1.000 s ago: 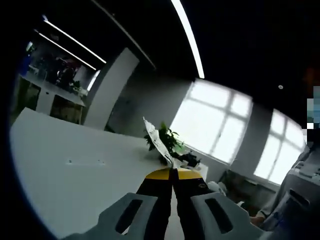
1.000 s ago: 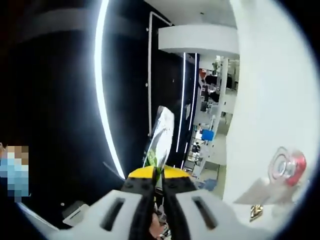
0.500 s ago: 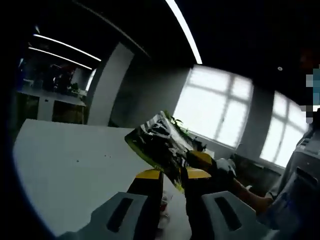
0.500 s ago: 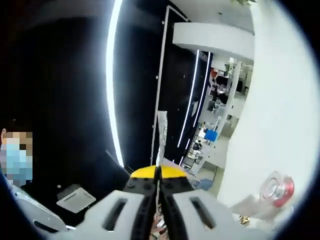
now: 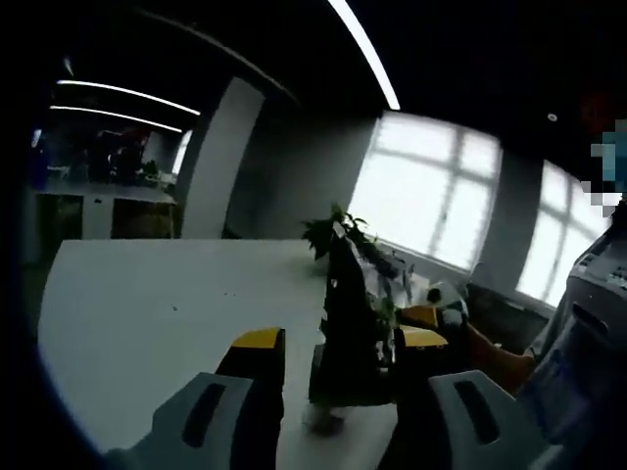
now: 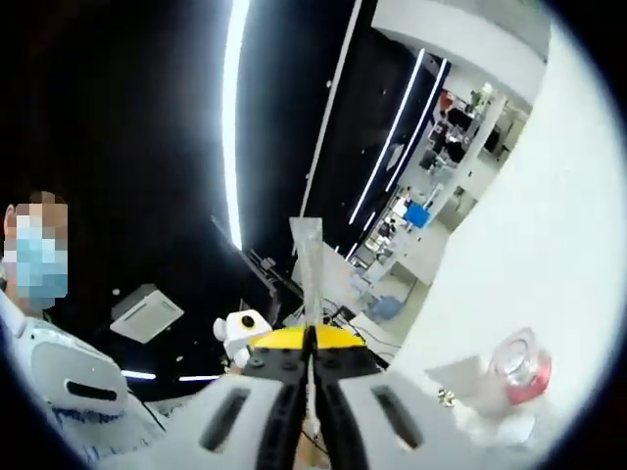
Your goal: Arrange the skincare products in the storage area until every visible bottle or jar stands upright without overlapping.
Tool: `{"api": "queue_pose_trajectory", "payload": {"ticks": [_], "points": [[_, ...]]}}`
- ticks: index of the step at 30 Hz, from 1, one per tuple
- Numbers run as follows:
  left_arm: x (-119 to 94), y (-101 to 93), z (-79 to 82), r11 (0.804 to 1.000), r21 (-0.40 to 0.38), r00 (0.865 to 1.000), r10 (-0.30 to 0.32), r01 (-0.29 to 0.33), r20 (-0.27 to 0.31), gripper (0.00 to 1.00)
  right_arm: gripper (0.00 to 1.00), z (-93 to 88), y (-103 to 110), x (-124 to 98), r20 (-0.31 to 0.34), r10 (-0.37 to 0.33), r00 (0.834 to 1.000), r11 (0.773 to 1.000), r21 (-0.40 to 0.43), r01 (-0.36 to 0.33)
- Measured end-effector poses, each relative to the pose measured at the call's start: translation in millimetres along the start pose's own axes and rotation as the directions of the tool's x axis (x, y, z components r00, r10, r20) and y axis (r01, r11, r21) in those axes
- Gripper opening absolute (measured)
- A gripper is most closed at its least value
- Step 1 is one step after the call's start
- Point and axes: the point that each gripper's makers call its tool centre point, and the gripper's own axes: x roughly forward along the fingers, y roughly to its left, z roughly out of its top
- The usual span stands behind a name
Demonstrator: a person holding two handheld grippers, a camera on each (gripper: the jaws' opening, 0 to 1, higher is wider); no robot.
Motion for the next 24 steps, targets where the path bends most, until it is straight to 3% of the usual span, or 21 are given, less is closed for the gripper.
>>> {"api": "queue_pose_trajectory", "payload": {"ticks": [4,8,13,19,24], "points": [[-0.4,1.2,-16.3,1.0,0.009,0.998,-0.014,0.014,-0.061,0.43,0.01,-22.3,5.0,3.7,-0.115,0.029,0.993,0.999,-0.021,-0.031],[-1.7,-2.6,-26.4,0.998,-0.017,0.996,-0.056,0.054,-0.077,0.38,0.01,-43.6,2.0,2.6,-0.204,0.027,0.979,0.999,-0.02,-0.032],[-4.0,0.4,-39.8,0.997,-0.049,0.994,-0.065,0.061,-0.09,0.31,0.01,-64.4,3.5,-1.3,-0.29,0.038,0.956,0.998,-0.031,-0.049],[-5.7,0.9,-58.7,0.993,-0.106,0.994,-0.065,0.056,-0.085,0.15,0.01,-76.6,-1.2,-5.6,-0.341,0.03,0.94,0.998,-0.036,-0.045],[-9.2,4.9,-65.0,0.985,-0.166,0.996,-0.053,0.04,-0.075,0.09,0.01,-81.2,-8.9,-6.5,-0.349,0.006,0.937,0.999,-0.028,-0.017]]}}
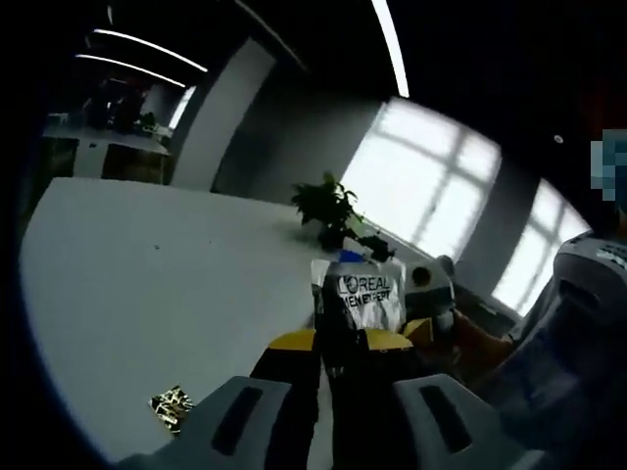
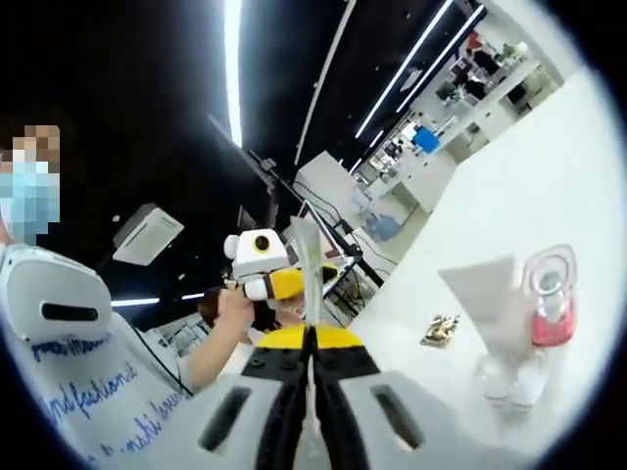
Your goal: Arrange the skincare products in the storage area until every visible bottle or jar stands upright without overlapping.
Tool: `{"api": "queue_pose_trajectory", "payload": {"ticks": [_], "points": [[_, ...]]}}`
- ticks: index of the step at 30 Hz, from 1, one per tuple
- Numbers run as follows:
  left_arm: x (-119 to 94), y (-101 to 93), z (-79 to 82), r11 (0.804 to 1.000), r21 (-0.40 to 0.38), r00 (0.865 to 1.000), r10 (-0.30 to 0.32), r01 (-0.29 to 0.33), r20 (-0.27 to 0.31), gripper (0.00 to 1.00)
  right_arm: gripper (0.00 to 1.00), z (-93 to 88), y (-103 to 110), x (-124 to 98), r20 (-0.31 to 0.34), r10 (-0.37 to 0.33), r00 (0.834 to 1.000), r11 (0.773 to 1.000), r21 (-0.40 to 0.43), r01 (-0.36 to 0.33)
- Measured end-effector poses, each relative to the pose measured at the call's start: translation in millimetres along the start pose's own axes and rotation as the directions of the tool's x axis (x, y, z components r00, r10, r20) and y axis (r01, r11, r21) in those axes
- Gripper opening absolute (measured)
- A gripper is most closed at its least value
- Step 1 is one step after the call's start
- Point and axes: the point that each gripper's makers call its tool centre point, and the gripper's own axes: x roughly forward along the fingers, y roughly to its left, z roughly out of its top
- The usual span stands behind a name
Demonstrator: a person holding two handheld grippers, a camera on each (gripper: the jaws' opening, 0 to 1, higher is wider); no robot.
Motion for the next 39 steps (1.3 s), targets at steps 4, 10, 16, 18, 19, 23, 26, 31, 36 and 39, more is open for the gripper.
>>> {"api": "queue_pose_trajectory", "payload": {"ticks": [4,10,16,18,19,23,26,31,36,39], "points": [[-2.4,4.6,-4.2,0.999,-0.033,1.0,0.015,-0.015,0.008,0.07,0.01,-3.1,-6.3,2.5,-0.006,-0.021,1.0,1.0,0.011,0.021],[-3.0,17.8,-18.4,0.996,-0.039,0.997,0.078,-0.079,-0.027,0.0,0.01,-11.6,-16.9,6.5,-0.027,-0.072,0.997,0.997,0.01,0.073],[-0.9,31.6,-35.7,0.989,-0.064,0.989,0.133,-0.137,-0.068,0.0,0.01,-25.8,-27.8,9.8,-0.063,-0.139,0.988,0.99,-0.014,0.139],[-1.0,35.2,-40.4,0.986,-0.081,0.988,0.138,-0.144,-0.068,0.0,0.01,-30.8,-33.3,9.8,-0.074,-0.174,0.982,0.985,-0.03,0.172],[-1.1,36.4,-42.2,0.985,-0.088,0.987,0.142,-0.148,-0.07,0.0,0.01,-33.7,-36.9,9.8,-0.08,-0.193,0.978,0.981,-0.036,0.19],[-2.5,36.2,-48.1,0.981,-0.128,0.988,0.136,-0.144,-0.068,0.0,0.01,-39.8,-42.9,7.7,-0.09,-0.211,0.973,0.977,-0.041,0.208],[-4.4,31.6,-49.3,0.981,-0.157,0.993,0.109,-0.116,-0.052,0.0,0.04,-44.0,-45.9,5.4,-0.097,-0.232,0.968,0.972,-0.066,0.226],[-7.4,31.7,-50.6,0.975,-0.196,0.995,0.096,-0.099,-0.025,0.0,0.05,-52.9,-49.2,7.4,-0.121,-0.24,0.963,0.969,-0.094,0.229],[-11.1,22.7,-36.2,0.965,-0.259,0.997,0.051,-0.034,0.061,0.0,0.08,-65.0,-50.2,9.6,-0.162,-0.234,0.959,0.97,-0.112,0.217],[-13.4,19.2,-26.2,0.952,-0.306,0.992,0.025,0.015,0.127,0.0,0.08,-69.4,-50.5,11.0,-0.173,-0.231,0.957,0.97,-0.116,0.213]]}}
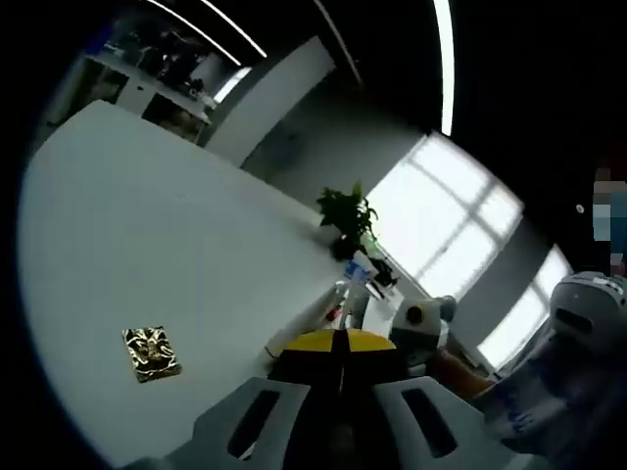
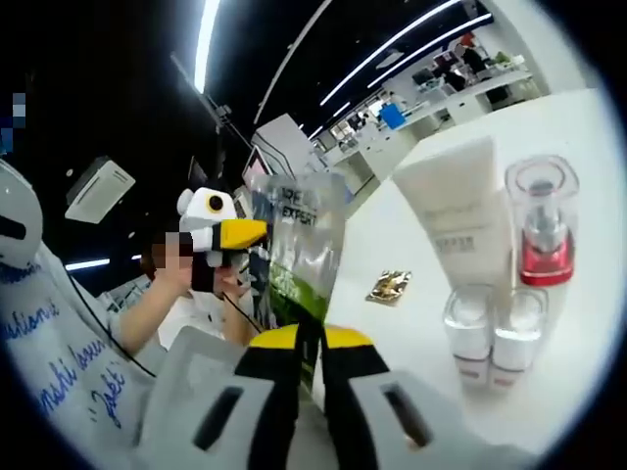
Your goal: Arrange the skincare products in the storage area until every visible bottle or jar stands upright without overlapping.
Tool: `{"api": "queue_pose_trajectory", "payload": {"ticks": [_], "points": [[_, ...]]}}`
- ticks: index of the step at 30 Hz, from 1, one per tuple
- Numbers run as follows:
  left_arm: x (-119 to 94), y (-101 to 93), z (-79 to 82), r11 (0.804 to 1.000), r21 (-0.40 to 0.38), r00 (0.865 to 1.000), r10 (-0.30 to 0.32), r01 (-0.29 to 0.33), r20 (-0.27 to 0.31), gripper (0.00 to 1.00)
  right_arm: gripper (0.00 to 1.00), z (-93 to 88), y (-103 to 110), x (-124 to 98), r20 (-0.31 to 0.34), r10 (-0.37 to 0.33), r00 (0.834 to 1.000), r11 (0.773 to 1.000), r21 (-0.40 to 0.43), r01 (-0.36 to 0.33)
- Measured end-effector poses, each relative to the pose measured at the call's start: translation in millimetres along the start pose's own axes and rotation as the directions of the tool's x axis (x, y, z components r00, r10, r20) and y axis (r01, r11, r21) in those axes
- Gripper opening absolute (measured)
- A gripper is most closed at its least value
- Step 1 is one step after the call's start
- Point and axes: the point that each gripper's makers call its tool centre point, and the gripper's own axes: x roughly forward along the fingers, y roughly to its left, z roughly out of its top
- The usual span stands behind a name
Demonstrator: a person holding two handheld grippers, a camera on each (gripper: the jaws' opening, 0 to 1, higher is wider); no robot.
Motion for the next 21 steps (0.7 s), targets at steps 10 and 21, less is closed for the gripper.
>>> {"api": "queue_pose_trajectory", "payload": {"ticks": [10,21], "points": [[0.1,3.8,7.9,0.999,-0.042,0.997,0.012,-0.009,0.079,0.0,0.06,-14.3,9.2,7.4,-0.028,0.04,0.999,0.998,0.04,-0.039],[5.0,46.0,-0.9,0.957,0.147,0.967,0.256,-0.25,-0.019,0.0,0.01,-19.0,7.2,6.2,-0.046,0.029,0.999,0.997,0.069,-0.026]]}}
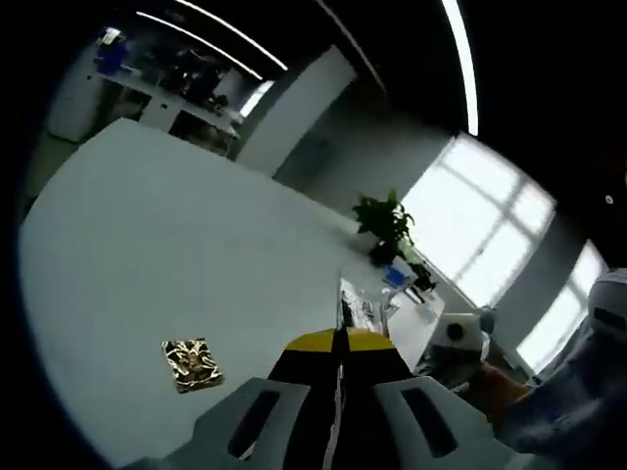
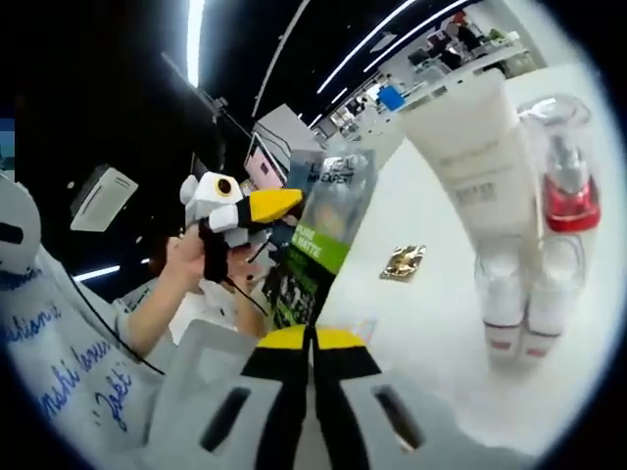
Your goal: Arrange the skincare products in the storage area until every visible bottle or jar stands upright without overlapping.
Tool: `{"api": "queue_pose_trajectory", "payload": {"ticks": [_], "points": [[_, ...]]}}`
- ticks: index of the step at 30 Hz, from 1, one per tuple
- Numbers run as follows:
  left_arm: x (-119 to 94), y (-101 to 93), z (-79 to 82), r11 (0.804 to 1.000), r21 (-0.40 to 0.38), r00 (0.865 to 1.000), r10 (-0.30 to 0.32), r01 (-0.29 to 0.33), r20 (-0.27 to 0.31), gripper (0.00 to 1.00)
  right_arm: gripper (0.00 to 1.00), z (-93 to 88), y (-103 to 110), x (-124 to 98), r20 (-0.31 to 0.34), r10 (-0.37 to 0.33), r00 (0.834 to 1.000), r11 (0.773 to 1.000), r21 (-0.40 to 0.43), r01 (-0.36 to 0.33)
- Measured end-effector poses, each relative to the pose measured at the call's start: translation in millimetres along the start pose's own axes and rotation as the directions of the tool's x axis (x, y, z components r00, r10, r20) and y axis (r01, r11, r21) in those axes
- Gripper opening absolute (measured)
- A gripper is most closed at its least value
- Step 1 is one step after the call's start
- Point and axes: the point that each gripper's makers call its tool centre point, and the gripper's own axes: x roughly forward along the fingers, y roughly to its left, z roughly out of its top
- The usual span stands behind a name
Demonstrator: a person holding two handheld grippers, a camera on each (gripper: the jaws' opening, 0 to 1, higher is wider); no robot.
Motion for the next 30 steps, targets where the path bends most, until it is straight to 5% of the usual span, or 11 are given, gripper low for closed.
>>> {"api": "queue_pose_trajectory", "payload": {"ticks": [4,10,17,26,30], "points": [[7.0,29.0,-22.1,0.972,0.187,0.976,0.17,-0.143,-0.135,0.0,0.01,3.5,-4.3,-3.0,0.017,-0.024,1.0,1.0,-0.002,0.024],[25.0,32.9,-37.4,0.96,0.243,0.961,0.192,-0.142,-0.196,0.0,0.01,-3.2,-25.2,-9.7,-0.046,-0.138,0.989,0.986,-0.096,0.133],[36.5,43.9,-71.7,0.902,0.409,0.889,0.295,-0.138,-0.349,0.0,0.01,-16.4,-41.4,-8.3,-0.131,-0.216,0.968,0.965,-0.18,0.191],[50.2,52.5,-87.7,0.922,0.373,0.867,0.269,-0.105,-0.419,0.0,0.01,-29.5,-62.4,-7.9,-0.24,-0.305,0.922,0.929,-0.289,0.232],[52.8,58.5,-98.0,0.926,0.366,0.842,0.265,-0.087,-0.469,0.0,0.01,-35.3,-67.6,-6.1,-0.268,-0.313,0.911,0.924,-0.309,0.227]]}}
